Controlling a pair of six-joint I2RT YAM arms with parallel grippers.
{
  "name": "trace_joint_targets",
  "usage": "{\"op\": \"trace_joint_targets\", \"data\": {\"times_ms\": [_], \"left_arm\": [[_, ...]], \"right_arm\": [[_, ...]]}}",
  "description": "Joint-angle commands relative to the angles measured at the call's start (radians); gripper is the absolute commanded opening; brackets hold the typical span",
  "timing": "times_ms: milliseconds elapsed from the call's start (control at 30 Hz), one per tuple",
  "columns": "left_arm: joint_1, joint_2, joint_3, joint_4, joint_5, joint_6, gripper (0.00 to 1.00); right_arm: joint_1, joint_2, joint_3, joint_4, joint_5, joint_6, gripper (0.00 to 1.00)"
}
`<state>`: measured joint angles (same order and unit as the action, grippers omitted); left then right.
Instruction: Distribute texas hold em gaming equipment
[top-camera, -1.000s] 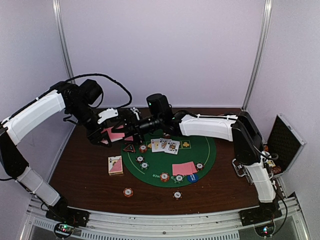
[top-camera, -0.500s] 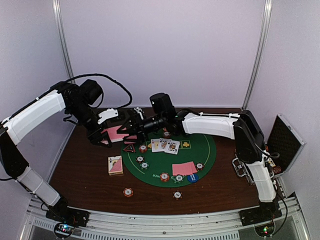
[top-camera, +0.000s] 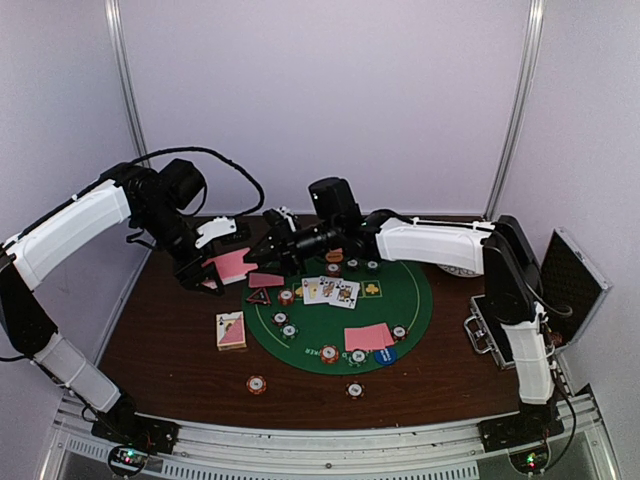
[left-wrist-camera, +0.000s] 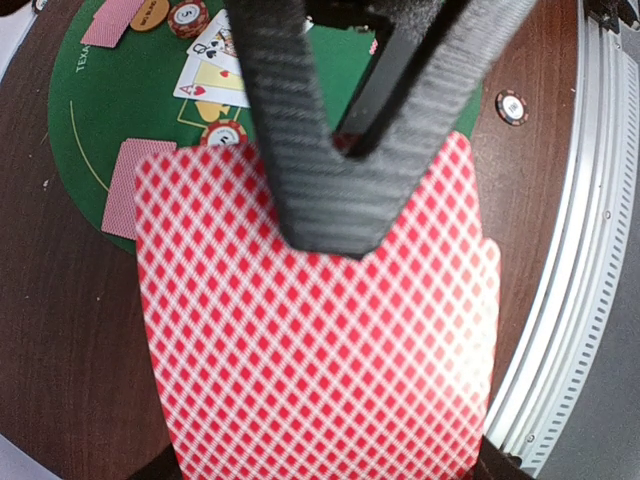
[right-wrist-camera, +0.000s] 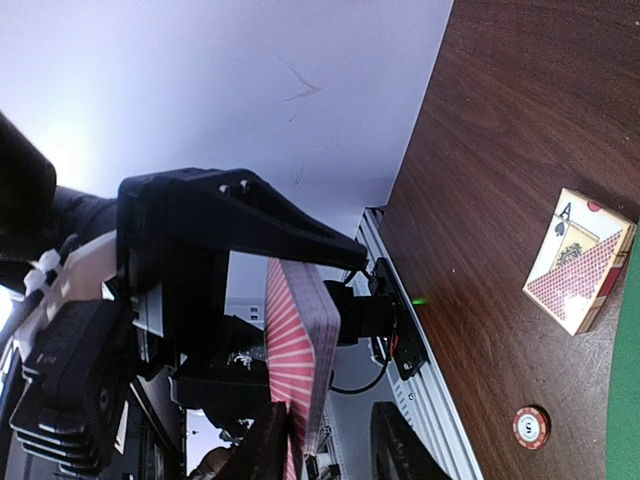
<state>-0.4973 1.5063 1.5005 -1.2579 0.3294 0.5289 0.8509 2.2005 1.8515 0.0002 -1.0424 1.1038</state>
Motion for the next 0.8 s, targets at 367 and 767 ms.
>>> {"op": "trace_joint_targets", "data": {"times_ms": [367,767], "left_arm": [[0.0,-0.002,0.011,0.029,-0.031,0.01,0.0],[0.0,-0.005,-0.003,0.031,-0.053,0.019,0.0]], "right_arm": [[-0.005,-0.104,-0.071,0.053,-0.019,0.046,0.03],[-0.042,-0.164,-0.13,0.074,-0.023,0.063,0.0]]}}
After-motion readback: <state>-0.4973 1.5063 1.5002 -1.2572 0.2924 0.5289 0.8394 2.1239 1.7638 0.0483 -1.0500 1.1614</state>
